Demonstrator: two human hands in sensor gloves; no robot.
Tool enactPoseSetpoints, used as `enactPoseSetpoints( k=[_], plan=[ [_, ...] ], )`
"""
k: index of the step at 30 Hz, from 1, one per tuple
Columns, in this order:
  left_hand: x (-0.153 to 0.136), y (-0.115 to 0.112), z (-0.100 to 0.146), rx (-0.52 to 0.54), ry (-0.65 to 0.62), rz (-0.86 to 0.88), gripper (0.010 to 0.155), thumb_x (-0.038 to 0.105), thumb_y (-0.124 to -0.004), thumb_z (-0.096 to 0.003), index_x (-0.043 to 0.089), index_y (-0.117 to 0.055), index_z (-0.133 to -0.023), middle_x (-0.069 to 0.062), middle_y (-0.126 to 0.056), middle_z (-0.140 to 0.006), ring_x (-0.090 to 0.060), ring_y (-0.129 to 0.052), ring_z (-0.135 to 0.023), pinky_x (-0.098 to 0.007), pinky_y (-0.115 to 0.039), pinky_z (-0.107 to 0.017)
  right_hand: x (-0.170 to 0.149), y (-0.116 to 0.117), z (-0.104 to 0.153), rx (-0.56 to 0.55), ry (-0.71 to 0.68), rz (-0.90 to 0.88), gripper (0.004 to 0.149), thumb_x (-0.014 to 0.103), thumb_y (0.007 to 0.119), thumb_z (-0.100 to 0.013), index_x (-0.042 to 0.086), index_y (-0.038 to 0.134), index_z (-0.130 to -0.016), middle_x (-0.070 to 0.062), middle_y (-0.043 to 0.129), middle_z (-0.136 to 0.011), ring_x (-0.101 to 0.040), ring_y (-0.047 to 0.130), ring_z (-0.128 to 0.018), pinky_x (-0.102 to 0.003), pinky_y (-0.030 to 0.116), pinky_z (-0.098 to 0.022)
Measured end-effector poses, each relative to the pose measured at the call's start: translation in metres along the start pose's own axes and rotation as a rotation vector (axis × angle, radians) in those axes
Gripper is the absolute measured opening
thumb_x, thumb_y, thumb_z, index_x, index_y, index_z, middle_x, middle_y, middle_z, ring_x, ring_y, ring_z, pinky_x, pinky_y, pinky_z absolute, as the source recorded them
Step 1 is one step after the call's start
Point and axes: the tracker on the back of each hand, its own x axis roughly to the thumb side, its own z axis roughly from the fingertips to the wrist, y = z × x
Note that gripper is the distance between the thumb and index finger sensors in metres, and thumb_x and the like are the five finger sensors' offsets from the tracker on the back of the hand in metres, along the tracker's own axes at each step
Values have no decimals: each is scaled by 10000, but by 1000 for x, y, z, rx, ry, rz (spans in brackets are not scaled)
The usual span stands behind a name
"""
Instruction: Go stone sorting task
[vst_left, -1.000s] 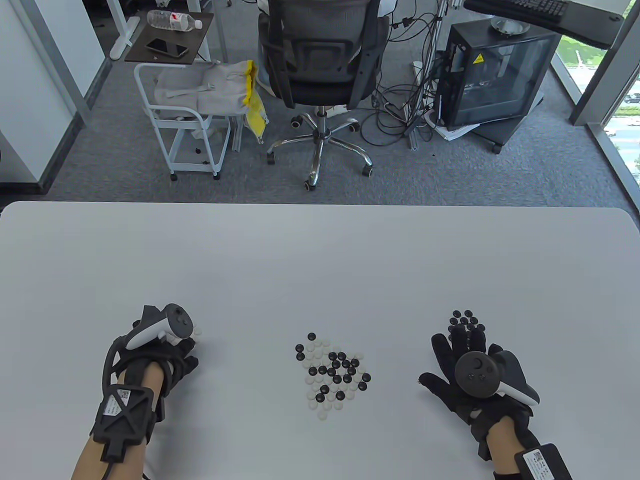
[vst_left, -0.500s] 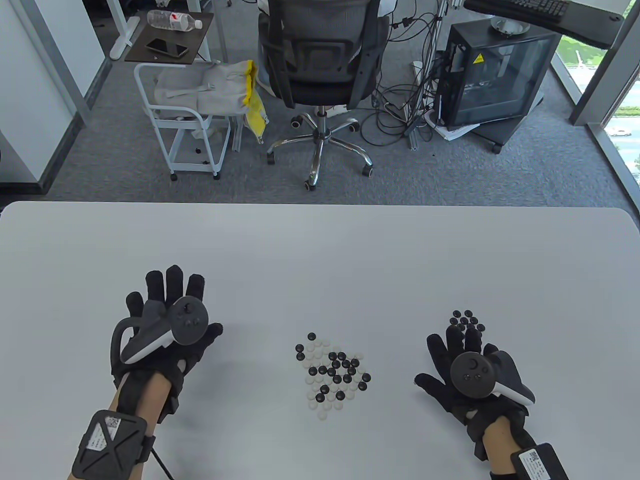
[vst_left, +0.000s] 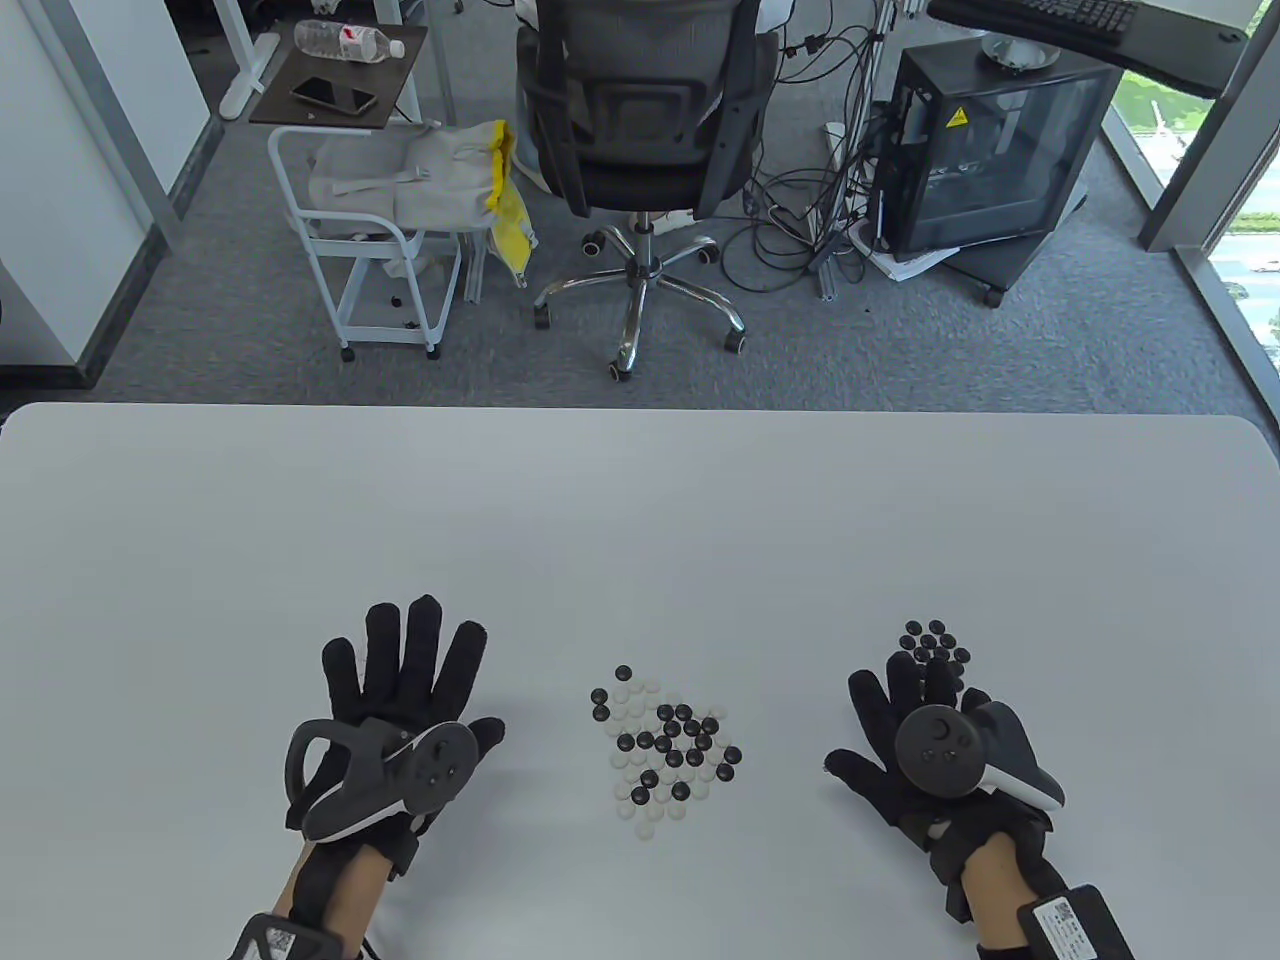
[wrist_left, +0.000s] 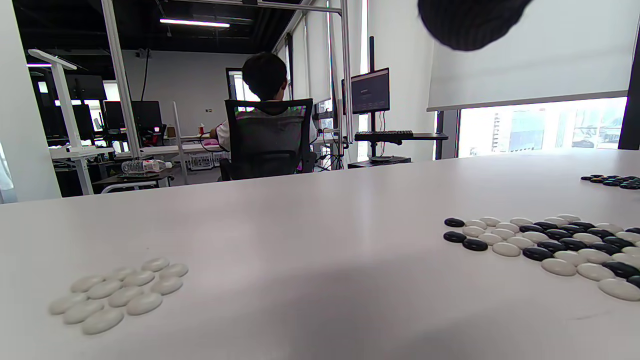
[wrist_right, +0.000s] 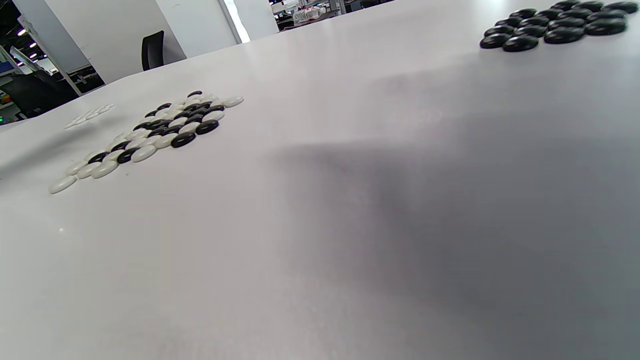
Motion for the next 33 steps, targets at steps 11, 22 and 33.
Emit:
enactPoseSetpoints(
  k=[11,22,33],
  plan=[
    [-9,-28,3,-63,2,62,852,576,-551,-568,172,-83,-1154,-256,113,-1141,-567,128,-961,-835,-79,-583,0,7,-6,37,2,7,829,506,528,-663,-35,179,-1185,-472,-10,-1089,-684,-84,-878,-863,39,-527],
    [-6,-33,3,-91,-5,98,848,579,-548,-568,181,-84,-1156,-252,129,-1135,-564,142,-958,-837,-60,-574,23,-36,-8,-49,-128,-91,732,510,528,-643,-3,624,-1156,-449,132,-1147,-684,-25,-926,-886,60,-524],
    [-14,-29,8,-77,19,132,850,577,-551,-568,178,-89,-1159,-251,135,-1132,-565,147,-955,-837,-53,-569,75,-68,-53,288,-111,29,671,489,533,-649,32,775,-1075,-417,184,-1167,-680,9,-945,-900,107,-552]
  ],
)
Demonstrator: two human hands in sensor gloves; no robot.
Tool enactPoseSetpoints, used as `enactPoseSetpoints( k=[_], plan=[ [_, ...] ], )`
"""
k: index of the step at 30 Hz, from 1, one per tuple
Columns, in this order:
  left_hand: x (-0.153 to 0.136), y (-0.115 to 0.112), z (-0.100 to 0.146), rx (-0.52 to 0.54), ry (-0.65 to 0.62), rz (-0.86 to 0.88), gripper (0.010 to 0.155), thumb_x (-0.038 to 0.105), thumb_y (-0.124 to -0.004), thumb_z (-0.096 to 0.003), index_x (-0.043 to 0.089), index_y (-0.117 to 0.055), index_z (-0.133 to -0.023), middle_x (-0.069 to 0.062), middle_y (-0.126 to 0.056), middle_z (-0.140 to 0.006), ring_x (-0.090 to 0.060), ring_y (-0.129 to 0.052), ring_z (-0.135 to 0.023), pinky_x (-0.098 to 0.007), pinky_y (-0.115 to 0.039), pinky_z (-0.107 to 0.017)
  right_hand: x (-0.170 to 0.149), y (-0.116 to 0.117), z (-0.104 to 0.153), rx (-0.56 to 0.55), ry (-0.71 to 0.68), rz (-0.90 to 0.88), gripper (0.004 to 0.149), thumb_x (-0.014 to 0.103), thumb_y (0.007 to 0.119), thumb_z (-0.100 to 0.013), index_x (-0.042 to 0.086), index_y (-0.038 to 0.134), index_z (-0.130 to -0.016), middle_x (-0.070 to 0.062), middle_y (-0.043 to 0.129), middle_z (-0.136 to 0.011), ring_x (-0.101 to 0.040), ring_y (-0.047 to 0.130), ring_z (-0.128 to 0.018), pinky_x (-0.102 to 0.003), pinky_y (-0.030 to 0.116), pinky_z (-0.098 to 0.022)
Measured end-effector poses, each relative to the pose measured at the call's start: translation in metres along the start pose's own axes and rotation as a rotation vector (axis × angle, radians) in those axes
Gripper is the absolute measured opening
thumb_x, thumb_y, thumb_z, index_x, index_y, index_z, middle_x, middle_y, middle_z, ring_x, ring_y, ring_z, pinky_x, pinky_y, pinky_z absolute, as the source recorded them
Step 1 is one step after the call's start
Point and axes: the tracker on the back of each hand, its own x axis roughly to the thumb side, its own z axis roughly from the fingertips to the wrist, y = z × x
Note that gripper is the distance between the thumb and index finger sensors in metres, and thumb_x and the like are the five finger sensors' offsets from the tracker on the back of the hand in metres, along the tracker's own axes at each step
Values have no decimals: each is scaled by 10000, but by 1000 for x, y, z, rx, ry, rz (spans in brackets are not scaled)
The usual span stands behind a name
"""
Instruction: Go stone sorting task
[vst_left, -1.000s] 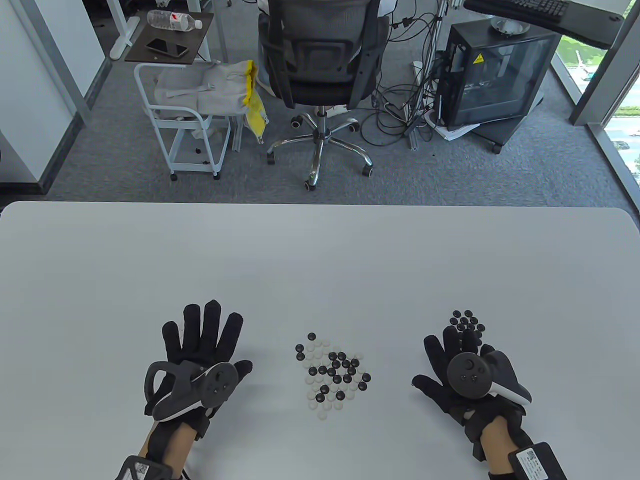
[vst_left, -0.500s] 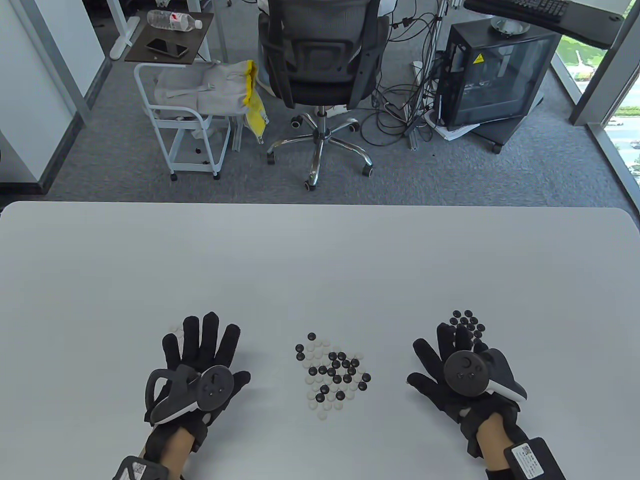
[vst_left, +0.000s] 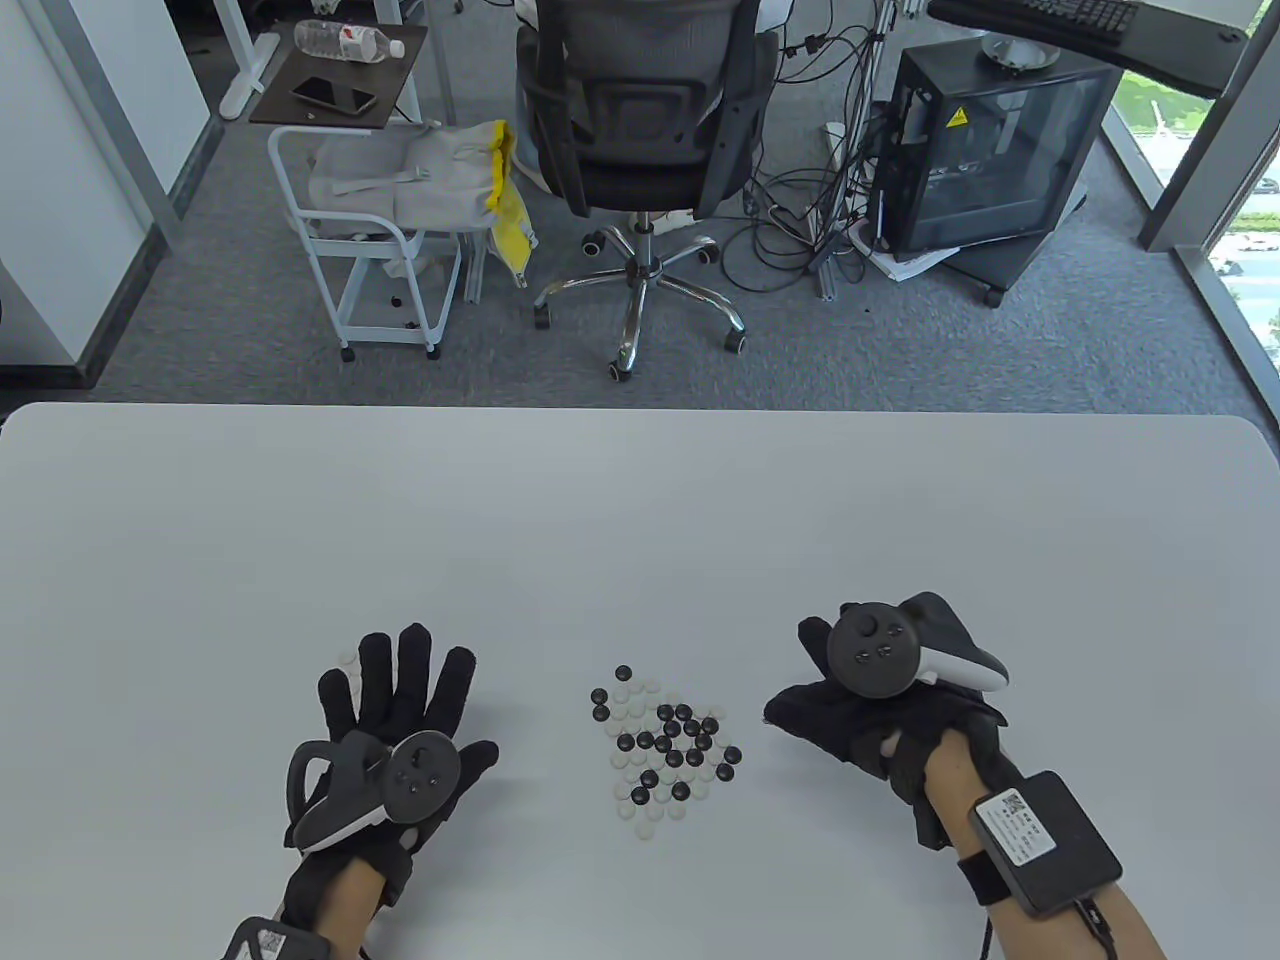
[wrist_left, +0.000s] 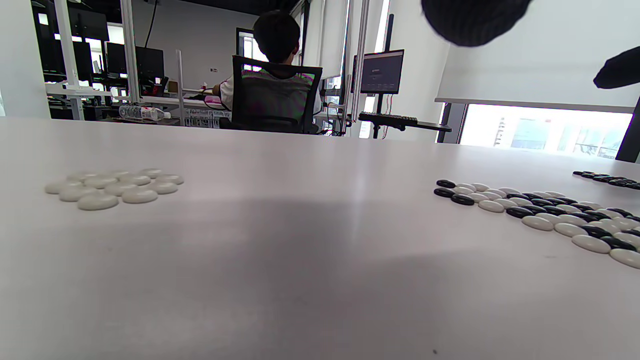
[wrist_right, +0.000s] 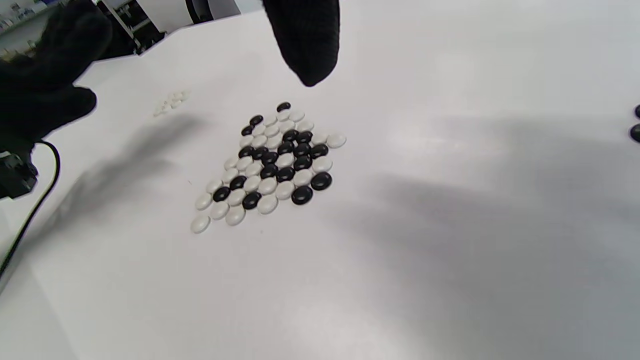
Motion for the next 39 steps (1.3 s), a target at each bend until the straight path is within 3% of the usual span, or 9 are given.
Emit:
enactPoseSetpoints(
  k=[10,21,25,32,39],
  plan=[
    [-5,-1,-1,-24,10,13,847,574,-554,-569,182,-94,-1162,-246,140,-1131,-560,154,-955,-836,-45,-569,4,42,-49,151,2,6,661,492,536,-644,55,731,-1100,-412,142,-1156,-674,-6,-936,-899,104,-552],
    [-6,0,0,-27,14,18,842,571,-555,-571,187,-100,-1166,-246,144,-1129,-559,156,-953,-836,-43,-568,-6,60,-59,172,-11,-52,656,496,526,-640,81,656,-1132,-411,101,-1146,-674,-27,-926,-901,102,-551],
    [-7,-1,0,-20,14,21,842,572,-555,-572,188,-100,-1167,-244,148,-1126,-559,158,-952,-836,-41,-565,-18,58,-52,157,25,-46,647,498,525,-637,101,665,-1127,-401,111,-1152,-669,-21,-931,-900,100,-554],
    [-7,-1,0,-25,19,11,844,571,-559,-572,189,-97,-1166,-245,154,-1121,-558,163,-948,-836,-39,-564,-69,34,-37,96,300,-51,675,505,511,-631,85,641,-1143,-412,98,-1149,-675,-37,-925,-904,86,-547],
    [-9,0,1,-23,26,22,843,569,-560,-574,188,-96,-1166,-241,154,-1122,-556,166,-949,-835,-35,-564,-100,19,-32,53,476,-101,695,507,498,-629,69,649,-1147,-417,82,-1143,-669,-51,-919,-902,71,-538]
  ],
)
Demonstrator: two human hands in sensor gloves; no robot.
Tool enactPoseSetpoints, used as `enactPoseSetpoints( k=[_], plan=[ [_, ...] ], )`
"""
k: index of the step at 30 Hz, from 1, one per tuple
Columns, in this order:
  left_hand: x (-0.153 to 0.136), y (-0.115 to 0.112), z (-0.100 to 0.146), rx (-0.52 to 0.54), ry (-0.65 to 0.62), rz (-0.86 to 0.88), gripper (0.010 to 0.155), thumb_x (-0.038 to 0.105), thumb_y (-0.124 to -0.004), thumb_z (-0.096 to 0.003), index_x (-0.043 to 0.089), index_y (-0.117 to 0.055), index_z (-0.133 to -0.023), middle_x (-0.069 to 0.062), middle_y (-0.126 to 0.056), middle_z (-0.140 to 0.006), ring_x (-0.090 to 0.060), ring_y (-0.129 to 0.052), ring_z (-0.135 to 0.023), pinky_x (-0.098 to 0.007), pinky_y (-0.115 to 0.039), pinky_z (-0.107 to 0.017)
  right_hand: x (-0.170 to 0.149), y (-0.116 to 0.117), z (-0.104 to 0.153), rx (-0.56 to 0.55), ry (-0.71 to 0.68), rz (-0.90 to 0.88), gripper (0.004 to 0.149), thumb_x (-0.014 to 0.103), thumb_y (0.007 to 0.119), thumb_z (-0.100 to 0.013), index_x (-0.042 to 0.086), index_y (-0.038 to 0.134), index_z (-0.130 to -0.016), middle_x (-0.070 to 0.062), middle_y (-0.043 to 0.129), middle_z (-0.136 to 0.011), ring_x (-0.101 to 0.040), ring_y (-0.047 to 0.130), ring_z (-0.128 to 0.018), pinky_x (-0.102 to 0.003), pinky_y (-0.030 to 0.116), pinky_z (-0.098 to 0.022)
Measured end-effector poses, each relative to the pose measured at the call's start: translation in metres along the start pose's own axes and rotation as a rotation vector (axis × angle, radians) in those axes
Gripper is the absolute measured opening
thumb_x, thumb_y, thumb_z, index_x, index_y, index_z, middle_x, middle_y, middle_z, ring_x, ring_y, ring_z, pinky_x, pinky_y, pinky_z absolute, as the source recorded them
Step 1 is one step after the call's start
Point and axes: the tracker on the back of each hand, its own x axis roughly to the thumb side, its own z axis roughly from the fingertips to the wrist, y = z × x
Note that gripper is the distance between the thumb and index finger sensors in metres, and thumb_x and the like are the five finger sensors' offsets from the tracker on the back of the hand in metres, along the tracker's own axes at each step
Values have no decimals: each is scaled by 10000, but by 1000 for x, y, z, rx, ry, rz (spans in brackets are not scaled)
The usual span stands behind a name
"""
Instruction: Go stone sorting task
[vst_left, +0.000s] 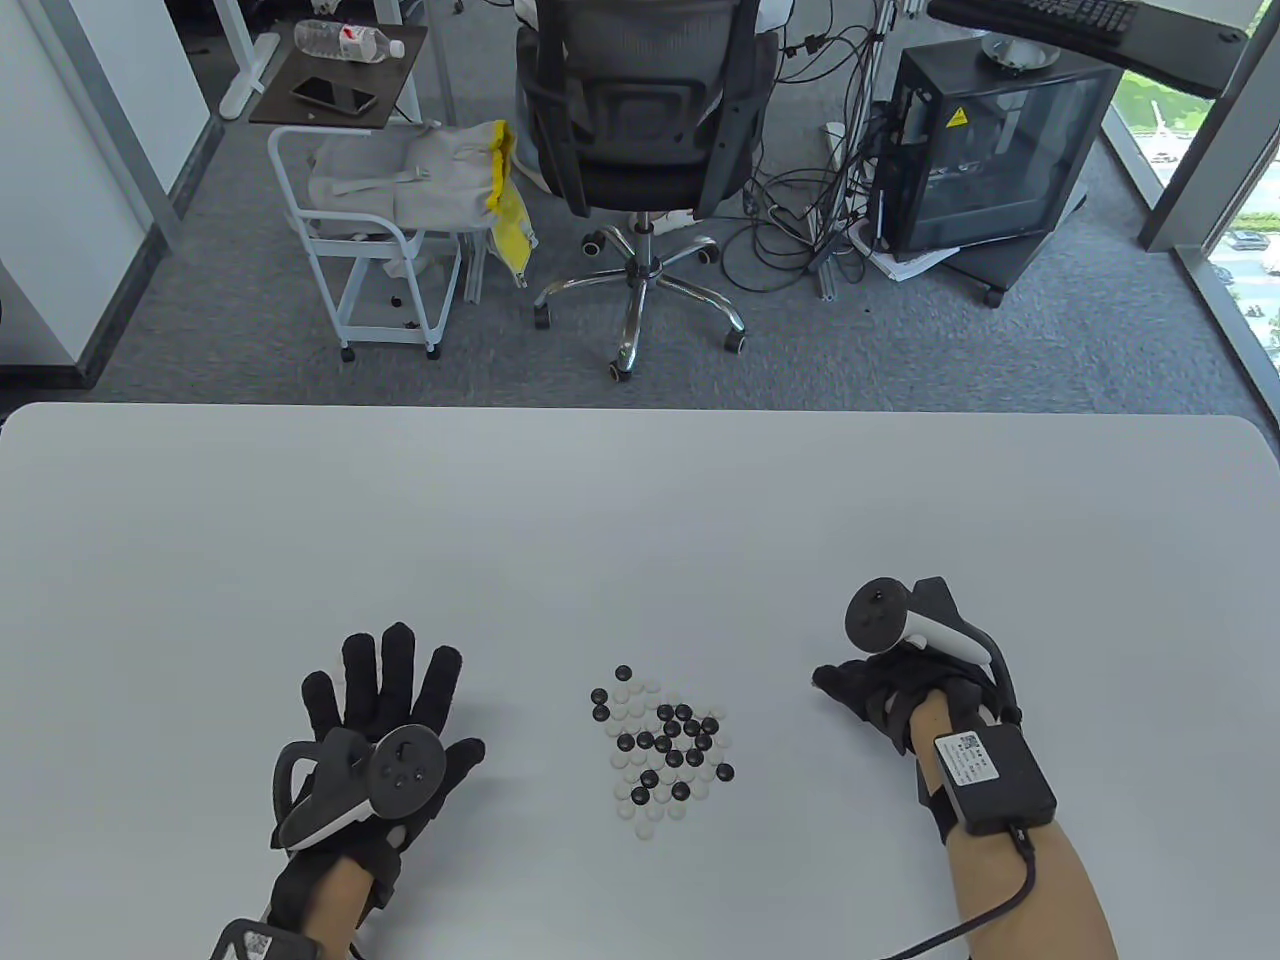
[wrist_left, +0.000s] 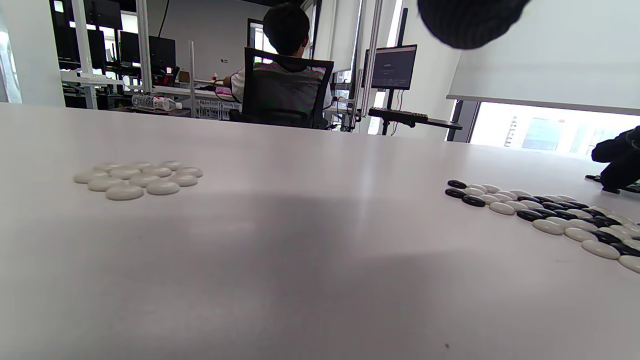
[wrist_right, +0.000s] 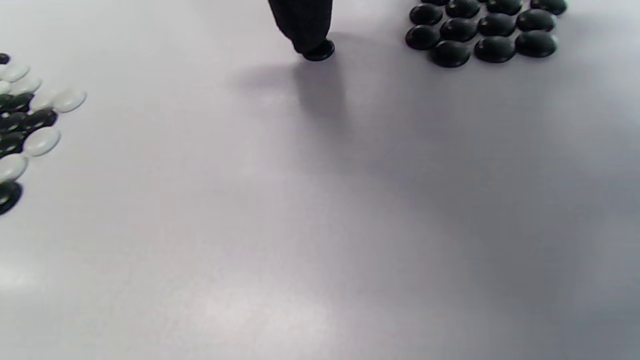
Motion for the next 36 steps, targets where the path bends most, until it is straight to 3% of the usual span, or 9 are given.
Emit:
enactPoseSetpoints(
  k=[16,21,25,36],
  plan=[
    [-10,1,2,3,13,20,845,570,-563,-574,190,-94,-1166,-237,157,-1123,-552,170,-950,-835,-29,-563,-20,-12,-2,-30,111,-47,713,508,492,-631,44,636,-1153,-428,77,-1138,-673,-57,-913,-898,63,-531],
    [-9,1,2,-3,12,17,845,570,-562,-574,189,-94,-1166,-238,158,-1122,-552,169,-950,-835,-28,-563,-4,-22,9,-48,-3,-60,706,504,500,-631,43,655,-1142,-431,87,-1139,-675,-50,-913,-900,75,-535],
    [-9,1,2,-5,13,14,846,570,-563,-574,190,-93,-1166,-238,157,-1122,-552,169,-949,-835,-29,-563,27,-23,23,2,-184,-21,693,503,508,-631,48,712,-1113,-420,114,-1149,-670,-36,-923,-902,90,-543],
    [-9,1,2,0,13,13,844,570,-563,-576,189,-95,-1167,-239,156,-1122,-554,168,-949,-835,-30,-562,100,21,46,142,-467,167,682,506,504,-629,67,710,-1109,-417,122,-1147,-675,-19,-919,-905,122,-546]
  ],
)
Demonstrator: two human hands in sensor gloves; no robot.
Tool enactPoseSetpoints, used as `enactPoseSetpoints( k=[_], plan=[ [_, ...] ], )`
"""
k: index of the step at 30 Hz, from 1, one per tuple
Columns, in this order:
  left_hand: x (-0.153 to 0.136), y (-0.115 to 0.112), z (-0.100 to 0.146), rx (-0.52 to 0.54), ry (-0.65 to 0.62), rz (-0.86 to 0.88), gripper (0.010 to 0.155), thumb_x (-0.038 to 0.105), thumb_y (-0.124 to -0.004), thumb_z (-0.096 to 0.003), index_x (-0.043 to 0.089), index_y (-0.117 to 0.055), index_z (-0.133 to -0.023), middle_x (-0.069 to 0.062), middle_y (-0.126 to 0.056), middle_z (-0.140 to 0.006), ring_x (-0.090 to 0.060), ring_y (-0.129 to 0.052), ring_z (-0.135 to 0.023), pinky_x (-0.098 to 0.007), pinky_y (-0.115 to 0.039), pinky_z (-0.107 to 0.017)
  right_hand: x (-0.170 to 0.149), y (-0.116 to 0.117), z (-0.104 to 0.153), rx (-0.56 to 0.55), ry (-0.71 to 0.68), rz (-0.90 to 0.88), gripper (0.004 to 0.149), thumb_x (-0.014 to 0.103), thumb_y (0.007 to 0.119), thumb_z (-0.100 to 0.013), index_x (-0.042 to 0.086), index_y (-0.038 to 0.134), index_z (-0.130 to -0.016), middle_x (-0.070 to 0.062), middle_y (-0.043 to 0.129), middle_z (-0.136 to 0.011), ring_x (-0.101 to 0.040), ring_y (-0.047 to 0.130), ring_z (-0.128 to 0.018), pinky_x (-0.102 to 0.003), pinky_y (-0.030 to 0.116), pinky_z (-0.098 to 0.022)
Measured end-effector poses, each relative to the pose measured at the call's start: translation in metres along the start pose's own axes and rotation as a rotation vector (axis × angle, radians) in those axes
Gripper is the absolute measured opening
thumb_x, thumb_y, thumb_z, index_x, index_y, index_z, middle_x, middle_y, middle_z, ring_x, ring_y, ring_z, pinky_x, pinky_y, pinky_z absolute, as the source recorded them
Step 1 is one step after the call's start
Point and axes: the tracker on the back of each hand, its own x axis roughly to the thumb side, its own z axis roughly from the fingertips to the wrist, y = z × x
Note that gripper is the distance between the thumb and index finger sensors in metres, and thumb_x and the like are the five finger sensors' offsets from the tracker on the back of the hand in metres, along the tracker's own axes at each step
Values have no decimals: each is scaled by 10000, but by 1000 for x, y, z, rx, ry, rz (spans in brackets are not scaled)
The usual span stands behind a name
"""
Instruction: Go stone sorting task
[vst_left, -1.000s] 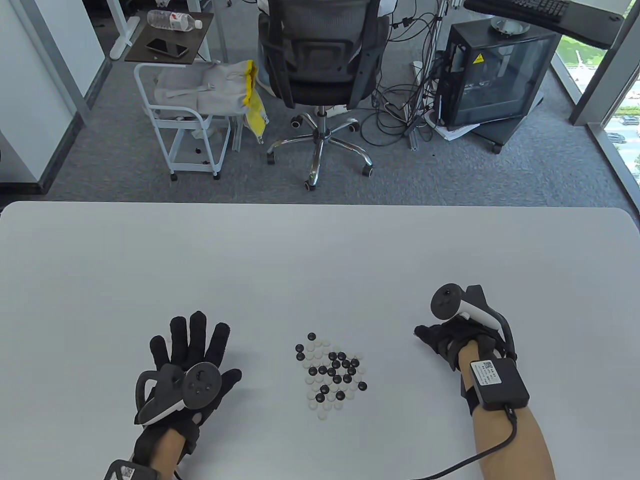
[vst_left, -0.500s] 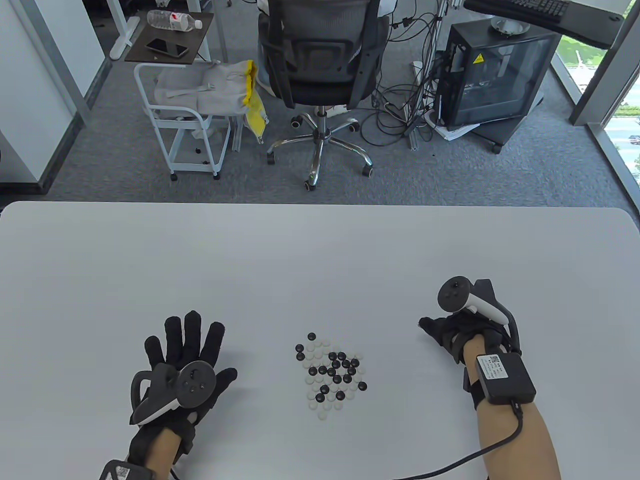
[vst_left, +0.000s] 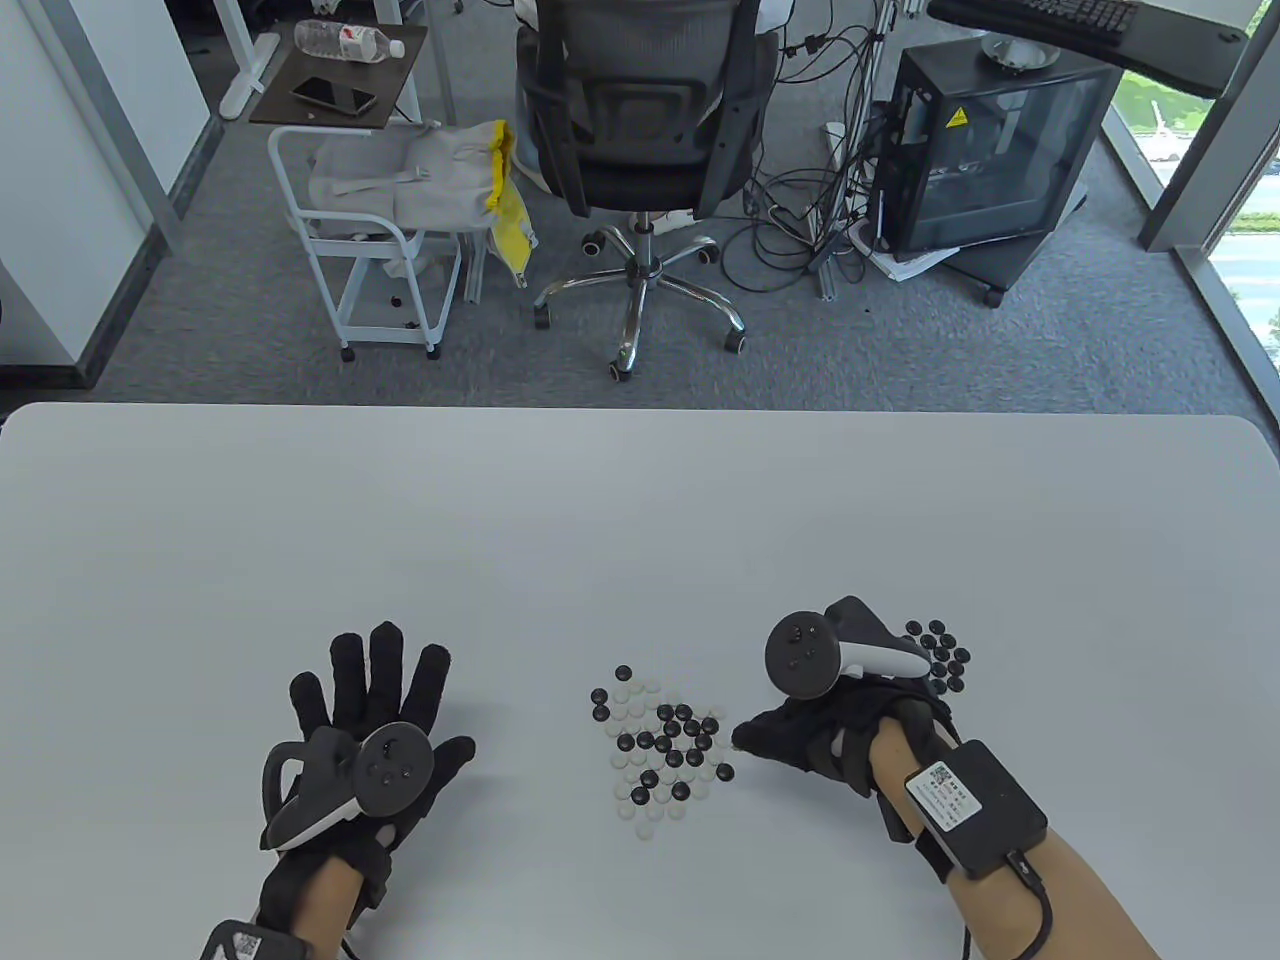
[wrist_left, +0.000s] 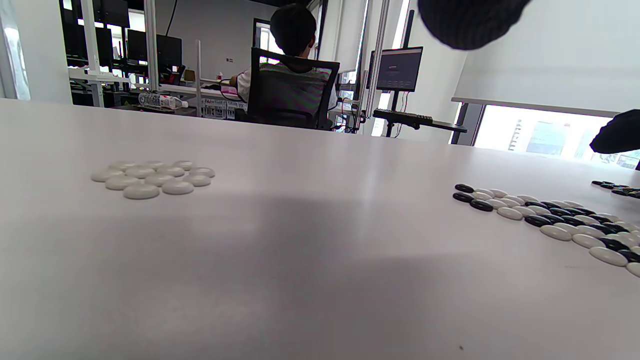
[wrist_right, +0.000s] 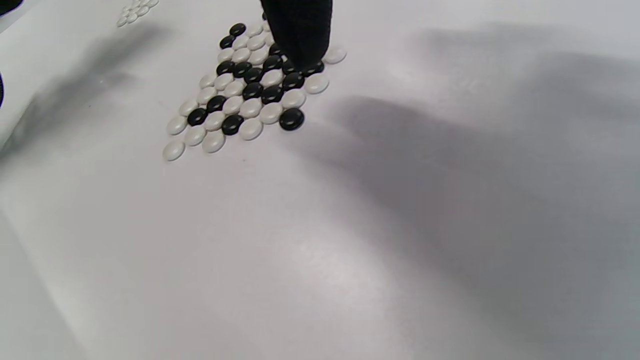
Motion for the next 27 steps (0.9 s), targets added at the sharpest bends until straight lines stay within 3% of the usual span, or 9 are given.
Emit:
enactPoseSetpoints(
  k=[9,13,27],
  plan=[
    [-1,0,0,-4,2,4,844,569,-564,-576,190,-96,-1167,-238,157,-1122,-553,167,-951,-835,-29,-562,10,26,-28,76,-34,24,687,504,500,-626,71,636,-1141,-414,64,-1131,-671,-46,-909,-904,108,-548],
    [-2,0,1,-4,4,6,846,569,-565,-575,191,-95,-1167,-237,158,-1122,-553,169,-951,-835,-28,-563,2,28,-27,74,-22,-4,683,504,507,-624,76,630,-1142,-415,70,-1132,-670,-41,-912,-903,108,-550],
    [-2,0,0,-8,4,4,844,569,-563,-577,189,-96,-1168,-239,157,-1122,-554,167,-951,-835,-29,-562,-110,-20,-14,-136,437,-178,692,508,496,-626,74,628,-1148,-414,73,-1136,-669,-54,-915,-907,84,-544]
  ],
)
